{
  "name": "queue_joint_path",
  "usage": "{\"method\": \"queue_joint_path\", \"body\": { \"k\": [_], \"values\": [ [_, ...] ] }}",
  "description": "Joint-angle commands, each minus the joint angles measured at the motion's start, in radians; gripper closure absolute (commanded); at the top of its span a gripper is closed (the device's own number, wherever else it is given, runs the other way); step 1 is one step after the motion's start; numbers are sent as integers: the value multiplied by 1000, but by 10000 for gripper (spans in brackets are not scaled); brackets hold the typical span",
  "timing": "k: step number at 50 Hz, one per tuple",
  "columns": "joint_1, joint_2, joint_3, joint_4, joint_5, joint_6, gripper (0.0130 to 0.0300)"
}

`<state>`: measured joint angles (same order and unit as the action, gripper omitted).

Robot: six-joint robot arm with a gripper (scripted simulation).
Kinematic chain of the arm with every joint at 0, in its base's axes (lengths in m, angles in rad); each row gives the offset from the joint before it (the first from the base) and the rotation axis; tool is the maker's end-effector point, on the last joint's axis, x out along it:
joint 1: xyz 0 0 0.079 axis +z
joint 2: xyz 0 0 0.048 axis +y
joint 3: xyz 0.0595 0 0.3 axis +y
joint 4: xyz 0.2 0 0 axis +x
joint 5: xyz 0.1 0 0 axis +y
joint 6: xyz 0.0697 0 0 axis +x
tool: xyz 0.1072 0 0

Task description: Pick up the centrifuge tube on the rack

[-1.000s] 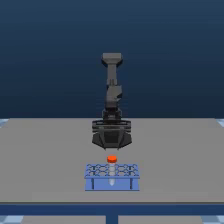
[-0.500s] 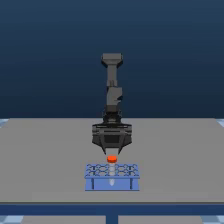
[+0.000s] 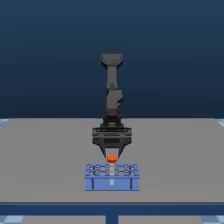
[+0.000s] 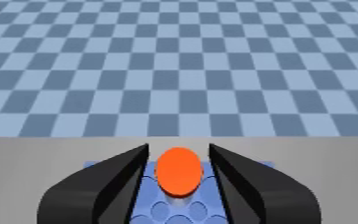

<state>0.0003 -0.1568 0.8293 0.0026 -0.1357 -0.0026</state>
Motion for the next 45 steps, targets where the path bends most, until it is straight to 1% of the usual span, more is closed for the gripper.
{"method": "queue_joint_path", "body": {
  "k": [1, 2, 3, 5, 6, 7, 8, 10, 11, 12, 13, 15, 18, 30, 31, 45],
  "values": [
    [0, 18, 11, 0, -43, 1, 130],
    [0, 18, 11, 0, -43, 1, 130],
    [0, 28, 17, -1, -58, 1, 130],
    [0, 28, 17, -1, -58, 1, 130],
    [0, 36, 22, -1, -71, 1, 130],
    [0, 36, 22, -1, -71, 1, 130],
    [0, 44, 25, -1, -83, 1, 130],
    [0, 44, 25, -1, -83, 1, 130],
    [0, 50, 29, -1, -92, 1, 130],
    [0, 50, 29, -1, -92, 1, 130],
    [0, 55, 31, -1, -99, 1, 130],
    [0, 55, 31, -1, -99, 1, 130],
    [0, 61, 34, -1, -108, 1, 130],
    [0, 62, 34, -1, -109, 1, 130],
    [0, 62, 34, -1, -109, 1, 300],
    [0, 62, 34, -1, -109, 1, 300]
  ]
}}
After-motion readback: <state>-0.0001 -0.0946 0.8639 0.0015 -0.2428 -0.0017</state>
